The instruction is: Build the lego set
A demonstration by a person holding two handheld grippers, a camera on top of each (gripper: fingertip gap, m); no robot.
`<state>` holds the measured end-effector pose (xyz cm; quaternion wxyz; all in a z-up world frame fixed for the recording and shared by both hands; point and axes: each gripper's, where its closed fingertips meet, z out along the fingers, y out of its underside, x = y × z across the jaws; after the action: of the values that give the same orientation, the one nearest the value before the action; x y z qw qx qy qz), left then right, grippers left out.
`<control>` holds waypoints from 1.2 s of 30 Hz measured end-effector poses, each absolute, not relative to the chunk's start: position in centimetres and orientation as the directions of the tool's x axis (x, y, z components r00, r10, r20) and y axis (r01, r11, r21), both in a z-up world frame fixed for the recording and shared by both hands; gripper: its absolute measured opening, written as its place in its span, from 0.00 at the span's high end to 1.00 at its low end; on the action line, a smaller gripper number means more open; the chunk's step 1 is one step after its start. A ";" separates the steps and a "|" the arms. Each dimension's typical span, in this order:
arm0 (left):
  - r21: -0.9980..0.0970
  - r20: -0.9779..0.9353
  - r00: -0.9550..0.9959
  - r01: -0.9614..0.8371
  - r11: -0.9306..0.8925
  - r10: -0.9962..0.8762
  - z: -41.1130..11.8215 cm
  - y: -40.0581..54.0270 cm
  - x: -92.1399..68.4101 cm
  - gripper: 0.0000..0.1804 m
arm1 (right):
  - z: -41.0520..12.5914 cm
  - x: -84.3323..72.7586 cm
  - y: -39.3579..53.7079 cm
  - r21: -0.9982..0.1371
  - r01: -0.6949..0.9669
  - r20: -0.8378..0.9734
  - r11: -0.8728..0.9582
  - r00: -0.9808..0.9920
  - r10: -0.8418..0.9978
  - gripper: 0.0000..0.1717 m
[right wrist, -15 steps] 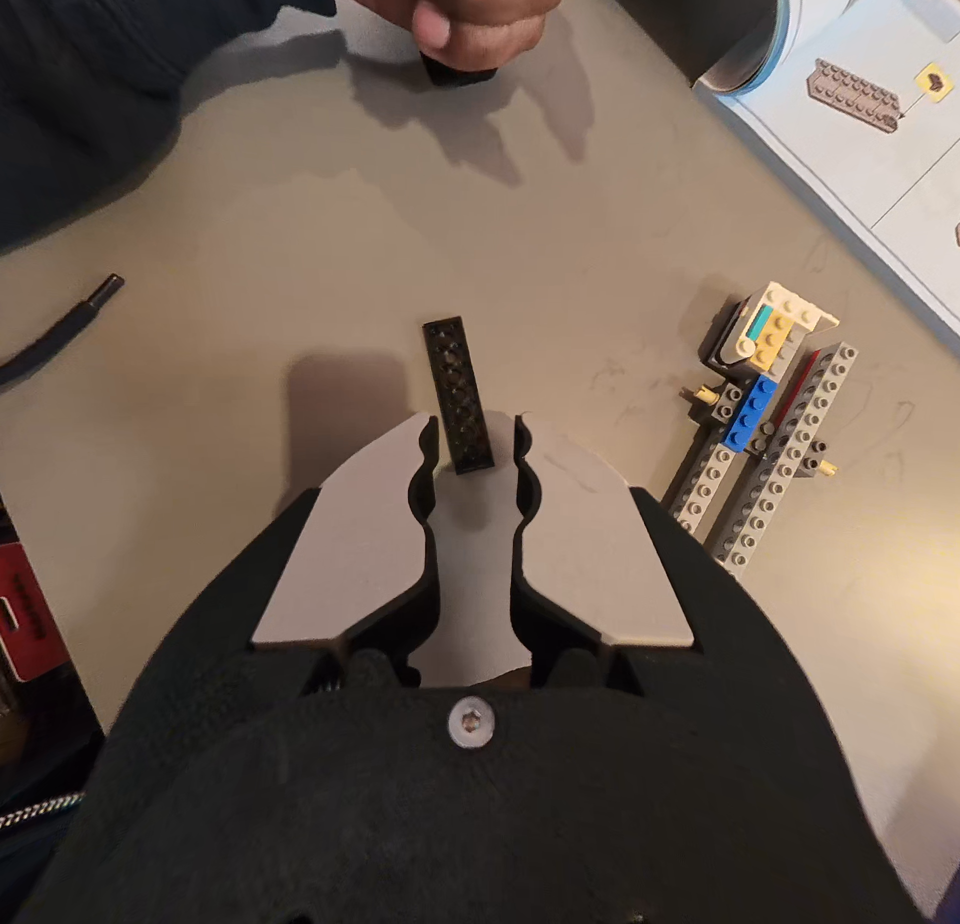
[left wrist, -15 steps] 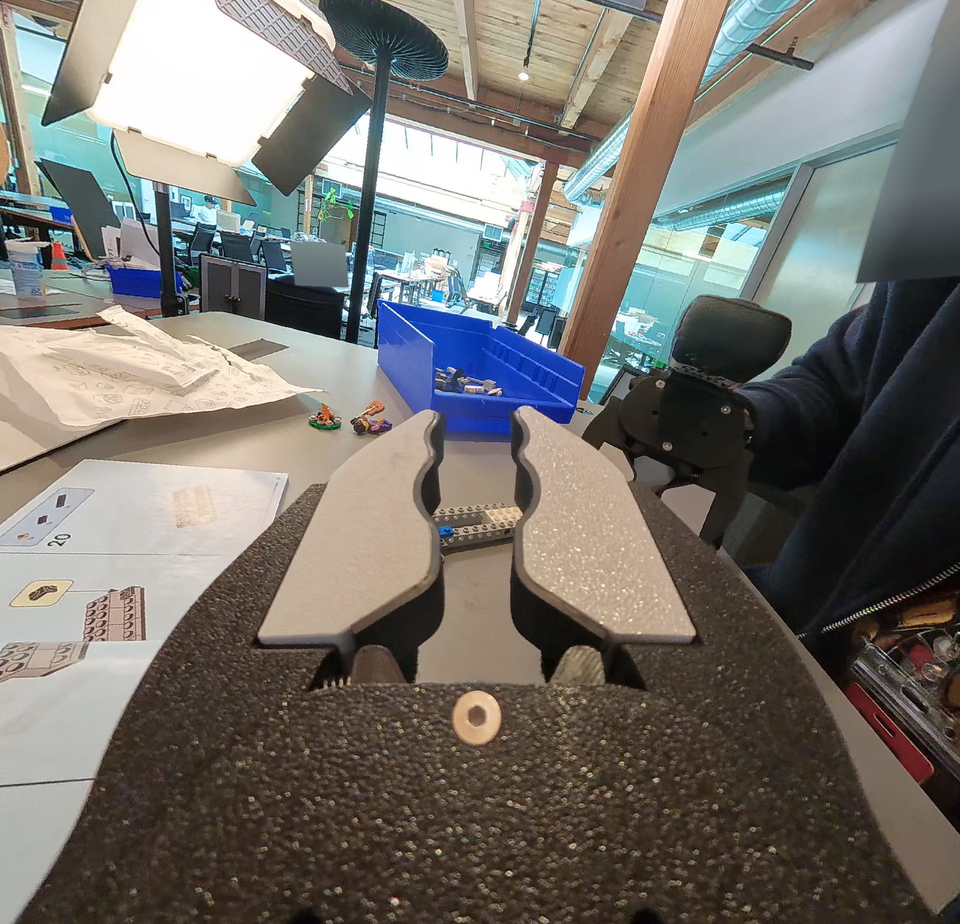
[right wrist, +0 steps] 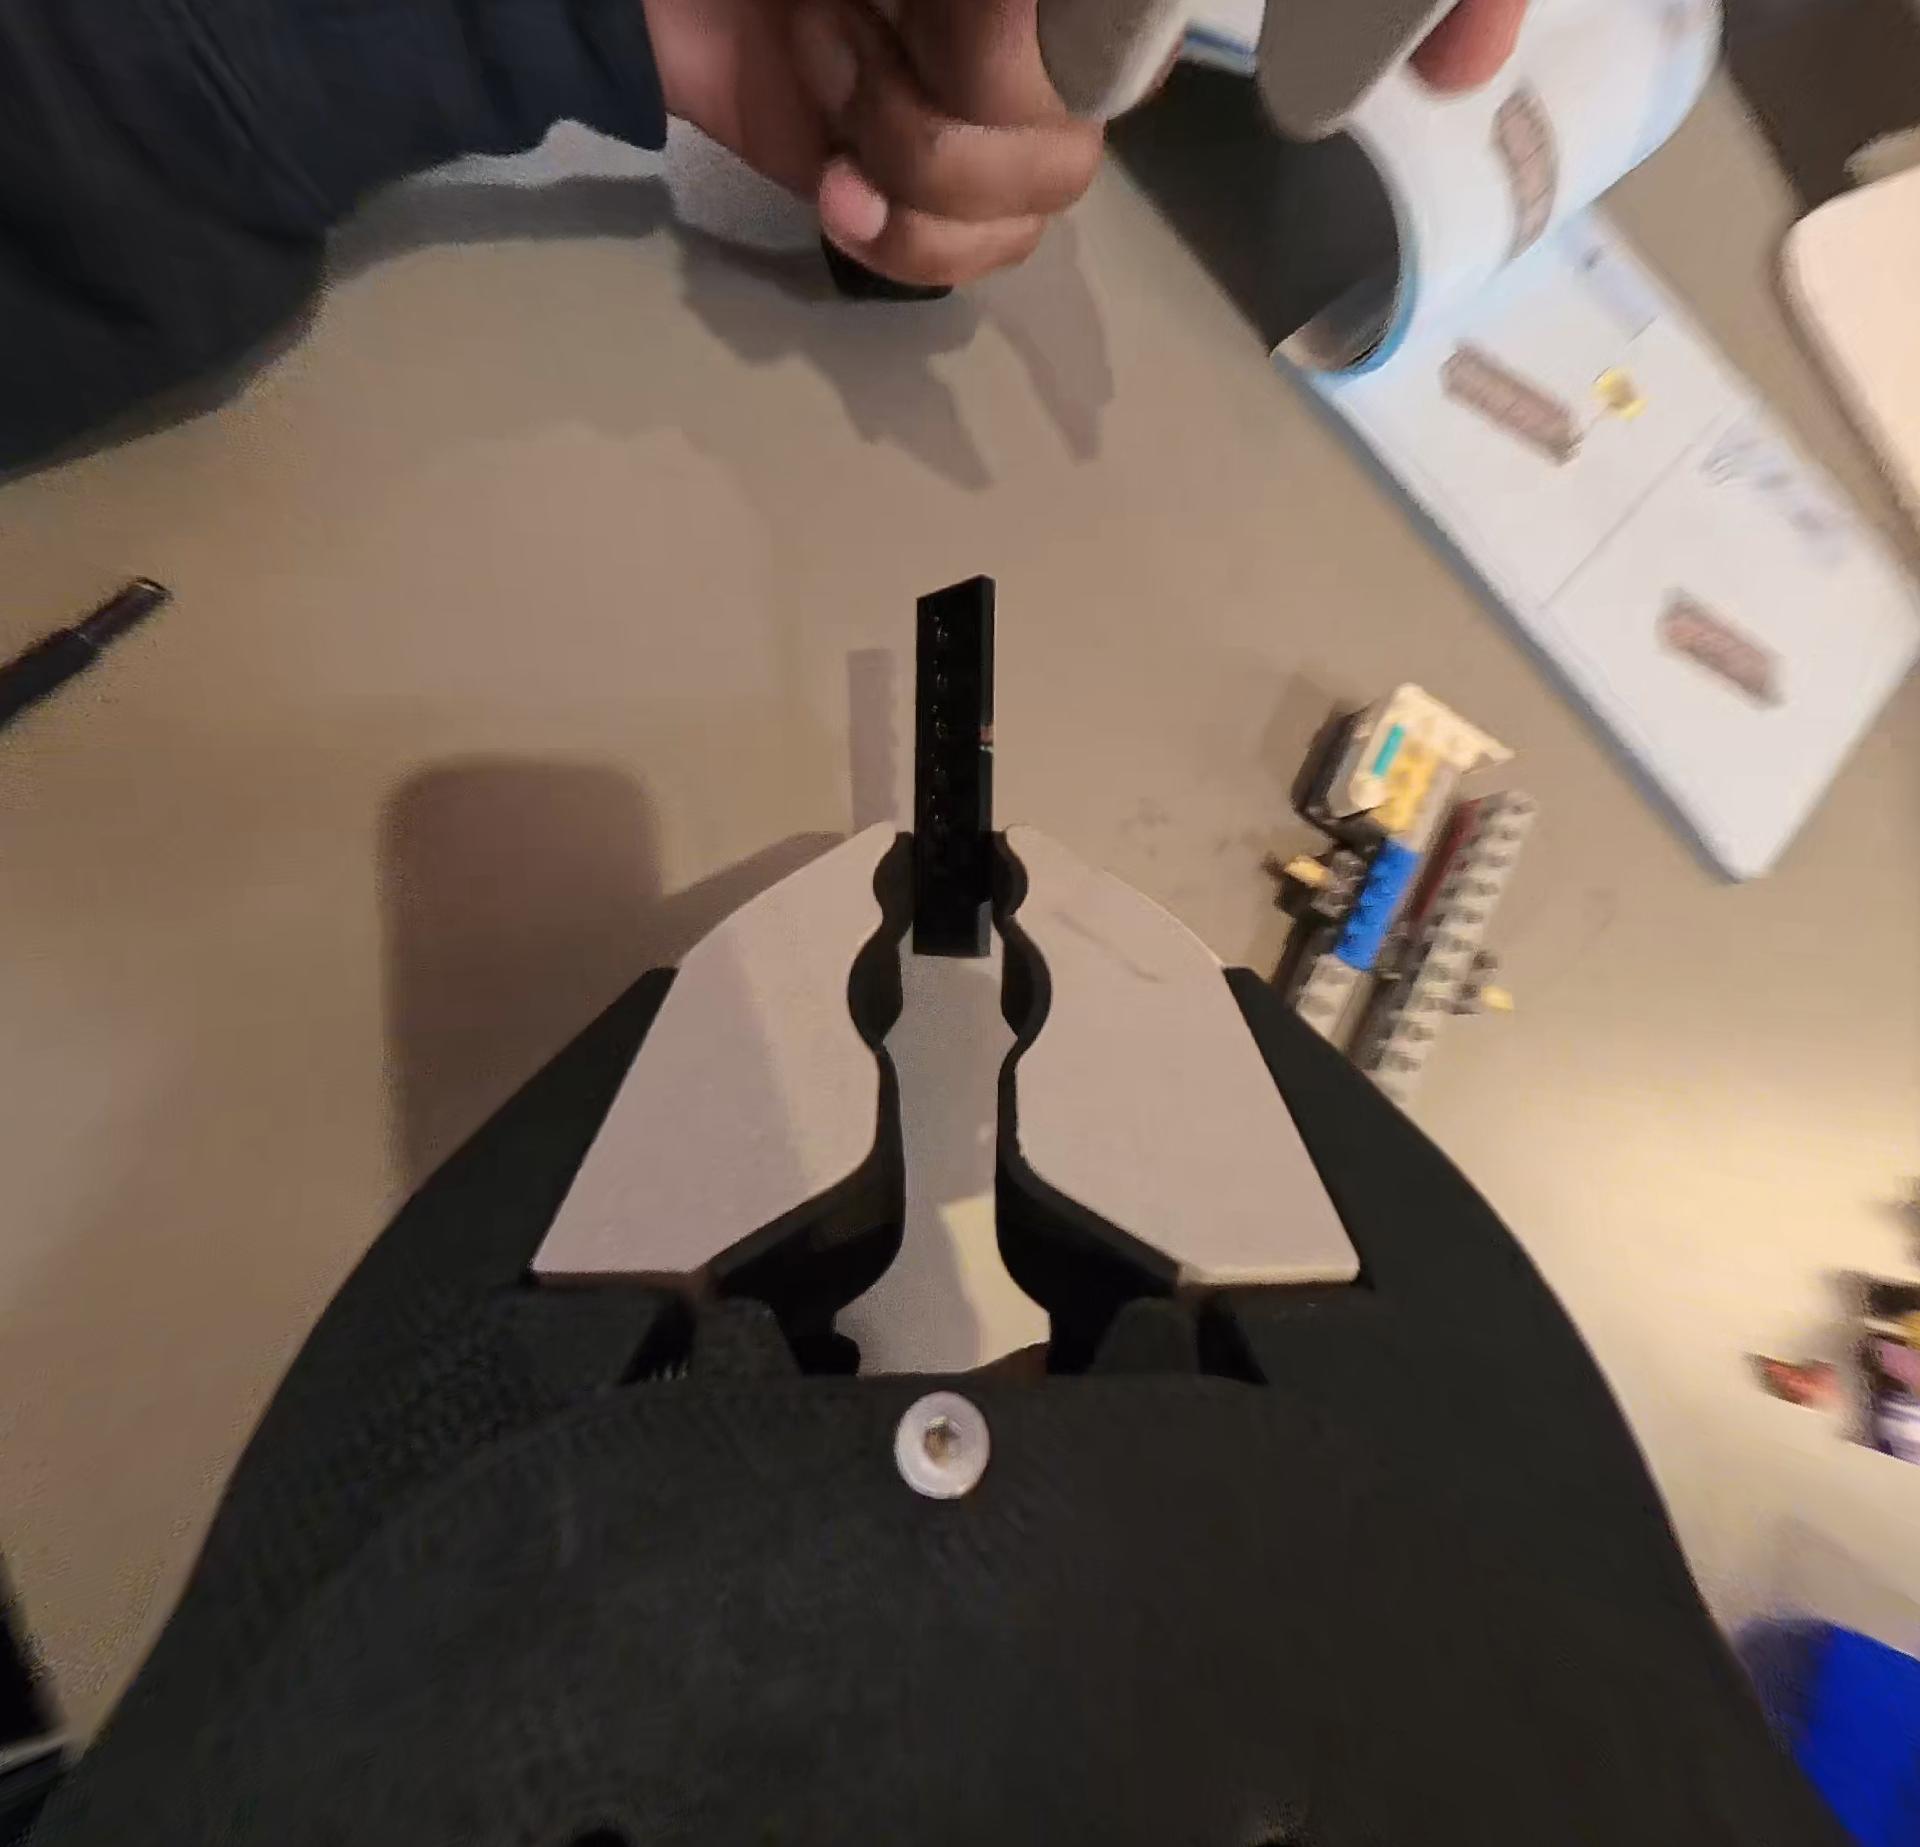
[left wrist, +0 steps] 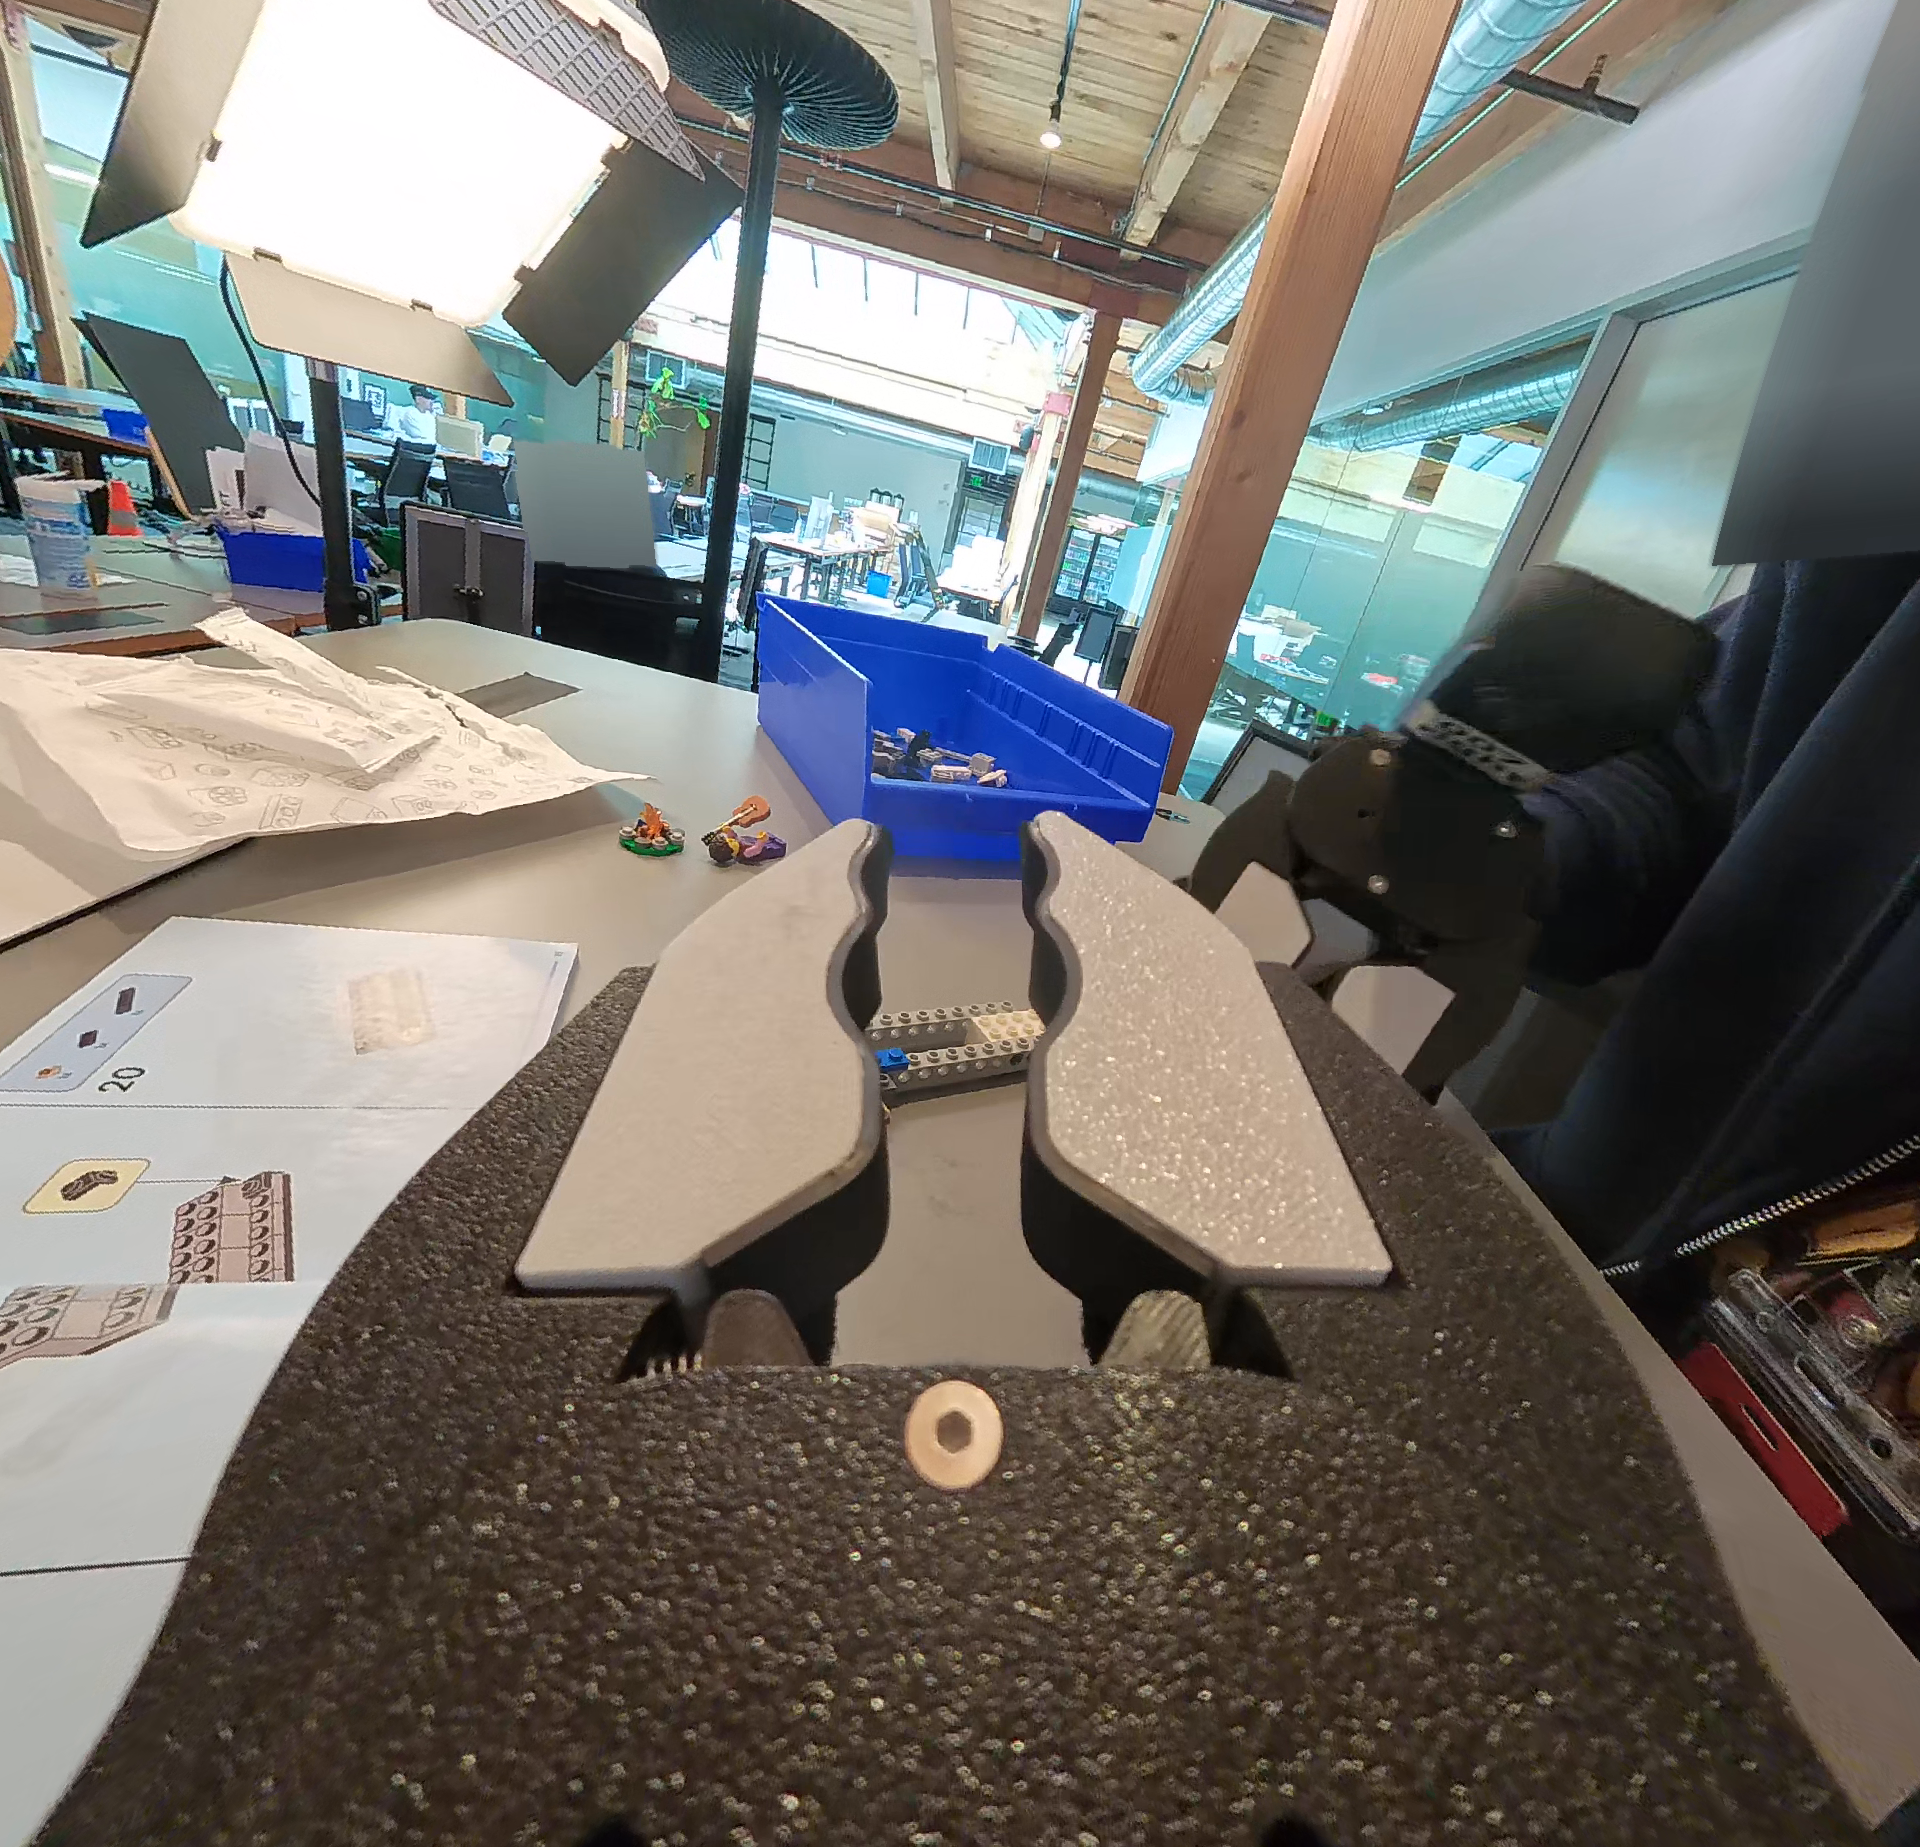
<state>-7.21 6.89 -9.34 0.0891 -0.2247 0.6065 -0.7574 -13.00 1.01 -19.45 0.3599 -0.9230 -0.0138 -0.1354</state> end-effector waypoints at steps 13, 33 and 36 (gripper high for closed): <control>-0.958 0.239 -0.881 -0.147 -0.245 -0.407 -9.5 6.9 -7.1 0.86 | -20.5 -13.7 -0.7 -0.610 0.117 0.272 -0.784 0.960 -0.068 0.84; -0.959 0.240 -0.889 -0.153 -0.240 -0.390 -9.4 6.7 -7.5 0.86 | -19.5 -7.4 -3.0 -0.689 -0.133 0.261 -0.712 0.871 -0.416 0.80; -0.956 0.243 -0.890 -0.152 -0.251 -0.385 -9.3 6.8 -7.4 0.86 | -21.6 -5.6 -5.8 -0.594 -0.227 0.266 -0.772 0.850 -0.455 0.70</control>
<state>-7.44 6.75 -9.29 0.0769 -0.2212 0.6070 -0.7594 -5.58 -5.80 -21.57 0.2823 -0.9194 0.1854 -0.2017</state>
